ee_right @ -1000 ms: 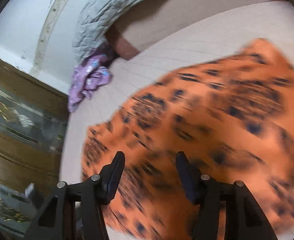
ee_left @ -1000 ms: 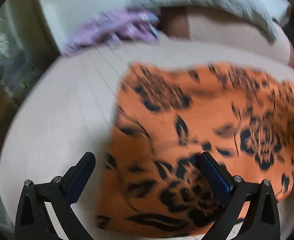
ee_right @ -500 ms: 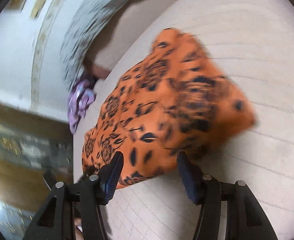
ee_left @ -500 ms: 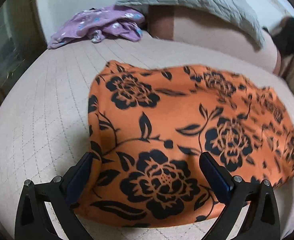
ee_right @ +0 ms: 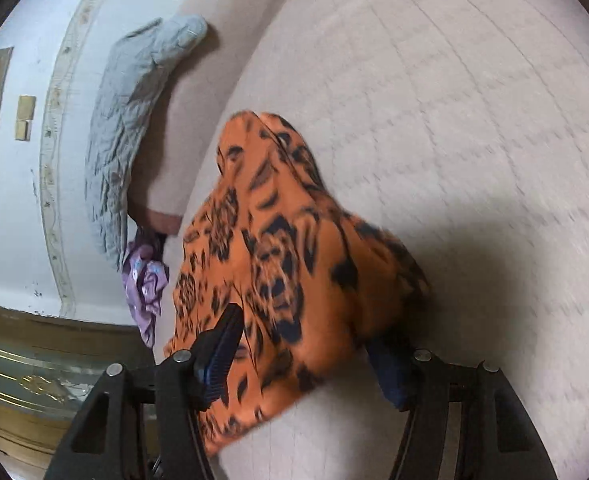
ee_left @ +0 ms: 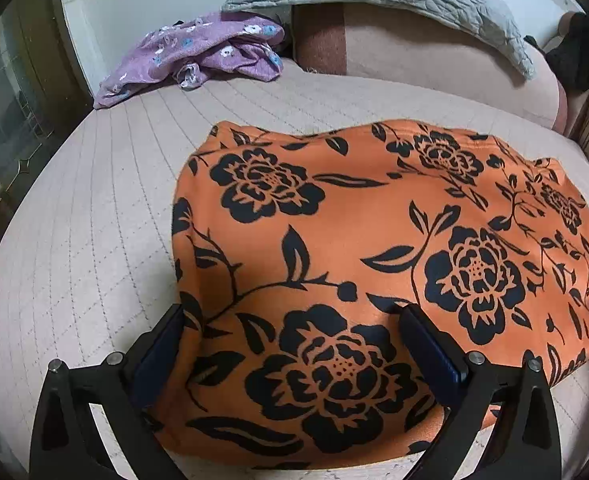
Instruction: Fold small clothes
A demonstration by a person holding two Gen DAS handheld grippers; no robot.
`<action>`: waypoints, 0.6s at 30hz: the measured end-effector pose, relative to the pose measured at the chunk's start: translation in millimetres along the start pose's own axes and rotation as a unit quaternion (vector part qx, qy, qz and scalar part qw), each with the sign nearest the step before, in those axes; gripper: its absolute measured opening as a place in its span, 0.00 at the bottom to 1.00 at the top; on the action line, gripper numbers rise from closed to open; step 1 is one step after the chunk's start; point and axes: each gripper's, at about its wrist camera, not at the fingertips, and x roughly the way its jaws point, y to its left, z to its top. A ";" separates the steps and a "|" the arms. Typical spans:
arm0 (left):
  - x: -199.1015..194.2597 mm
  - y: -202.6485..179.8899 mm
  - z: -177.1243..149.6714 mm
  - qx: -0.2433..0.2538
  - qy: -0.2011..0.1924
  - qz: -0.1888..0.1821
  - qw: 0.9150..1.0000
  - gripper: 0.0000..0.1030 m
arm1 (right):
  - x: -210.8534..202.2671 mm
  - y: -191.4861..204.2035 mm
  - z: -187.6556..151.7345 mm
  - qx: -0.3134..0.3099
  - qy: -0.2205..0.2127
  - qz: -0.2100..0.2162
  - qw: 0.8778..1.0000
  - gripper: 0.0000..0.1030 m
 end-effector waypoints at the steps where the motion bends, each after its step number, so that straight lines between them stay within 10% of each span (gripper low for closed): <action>1: -1.0 3.2 1.8 -0.004 -0.003 -0.001 1.000 1.00 | 2.0 0.7 1.2 -0.003 -0.004 0.003 1.000 0.63; 5: -9.3 21.5 8.0 -0.027 -0.025 0.008 0.999 1.00 | 7.2 5.0 5.6 -0.018 -0.021 0.017 0.999 0.62; 8: -12.6 38.0 9.4 -0.050 -0.029 0.013 0.998 1.00 | 12.6 7.9 6.5 -0.033 -0.021 0.001 0.999 0.36; 12: 8.9 45.4 2.2 -0.030 0.022 0.065 0.997 1.00 | 11.1 7.3 3.0 -0.042 -0.025 -0.009 0.999 0.31; 18: 18.5 61.2 -1.8 -0.060 0.042 0.013 0.997 1.00 | 14.3 10.0 -4.3 -0.051 -0.035 -0.026 0.998 0.30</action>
